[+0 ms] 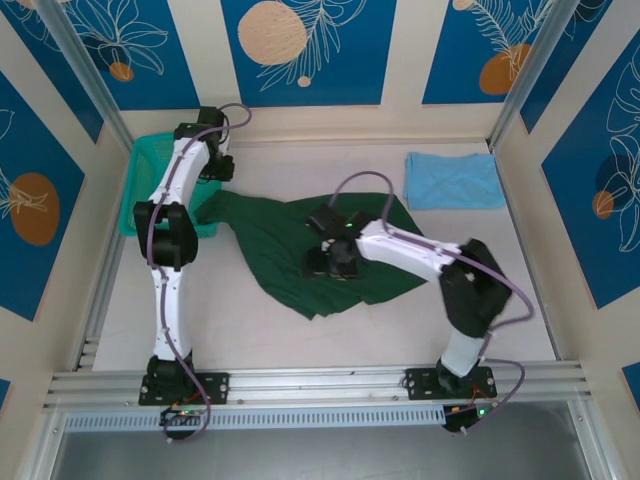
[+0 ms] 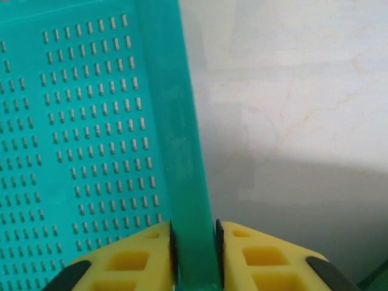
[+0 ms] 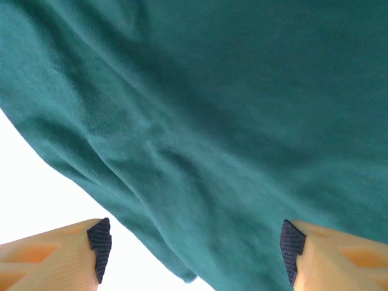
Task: Fold and stack the t-shirts
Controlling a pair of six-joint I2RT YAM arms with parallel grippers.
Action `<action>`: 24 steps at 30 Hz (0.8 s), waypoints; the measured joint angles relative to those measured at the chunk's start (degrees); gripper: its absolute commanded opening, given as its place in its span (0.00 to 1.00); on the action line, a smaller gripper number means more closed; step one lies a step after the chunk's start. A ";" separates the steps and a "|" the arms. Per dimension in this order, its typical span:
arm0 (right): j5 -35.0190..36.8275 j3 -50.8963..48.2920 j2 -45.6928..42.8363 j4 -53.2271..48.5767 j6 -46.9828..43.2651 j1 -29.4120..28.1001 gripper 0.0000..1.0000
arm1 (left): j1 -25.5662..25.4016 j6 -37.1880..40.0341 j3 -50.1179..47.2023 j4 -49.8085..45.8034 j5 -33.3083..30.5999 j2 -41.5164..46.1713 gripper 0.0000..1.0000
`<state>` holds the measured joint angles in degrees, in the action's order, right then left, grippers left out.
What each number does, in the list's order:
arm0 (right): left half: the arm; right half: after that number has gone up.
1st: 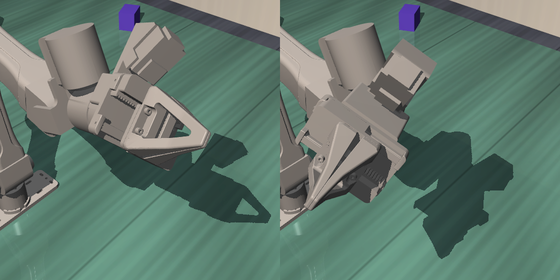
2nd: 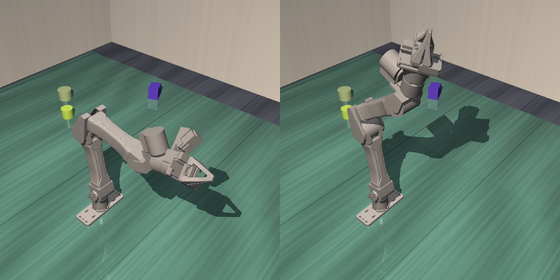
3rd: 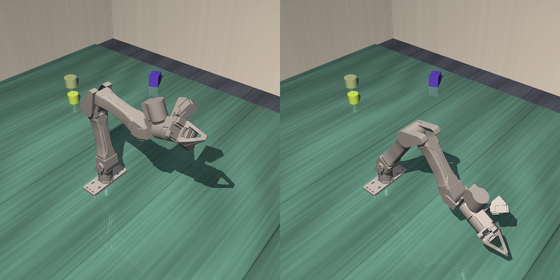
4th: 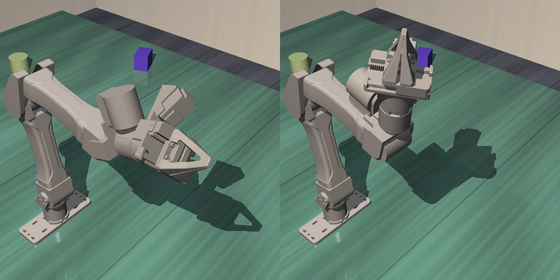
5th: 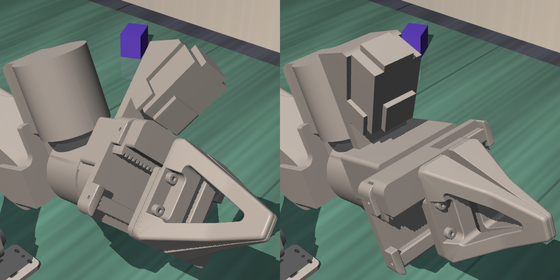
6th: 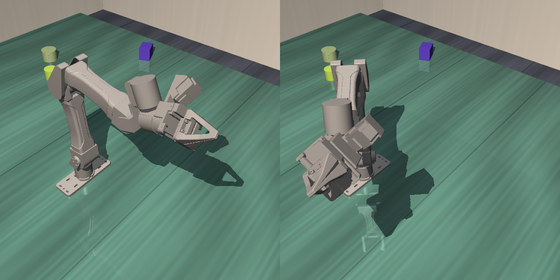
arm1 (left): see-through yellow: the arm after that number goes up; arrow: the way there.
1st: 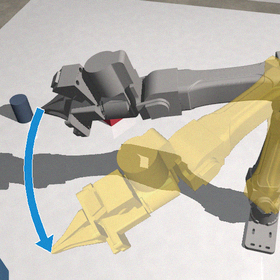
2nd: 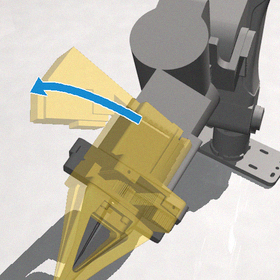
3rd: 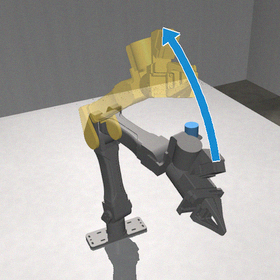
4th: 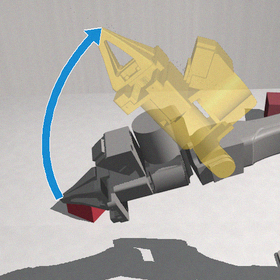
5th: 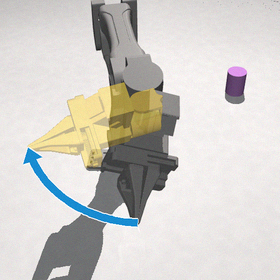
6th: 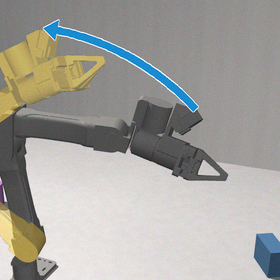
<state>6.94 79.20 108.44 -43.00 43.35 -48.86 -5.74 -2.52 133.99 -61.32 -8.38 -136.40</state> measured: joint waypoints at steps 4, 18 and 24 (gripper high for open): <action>0.04 1.33 6.51 -2.14 -1.49 -2.78 0.54 | 0.76 0.79 -0.22 0.94 -0.81 0.02 0.12; 0.13 -12.37 -3.32 -4.02 -1.79 0.70 0.05 | 2.27 1.99 3.34 0.92 -2.21 -1.44 0.11; -0.37 -14.88 -8.33 -4.68 -2.12 1.86 0.04 | 2.95 4.31 7.48 1.66 -3.54 -4.59 0.08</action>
<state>6.57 64.31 100.12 -47.68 41.23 -47.00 -2.79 1.78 141.47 -59.66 -11.92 -140.99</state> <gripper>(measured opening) 0.059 0.126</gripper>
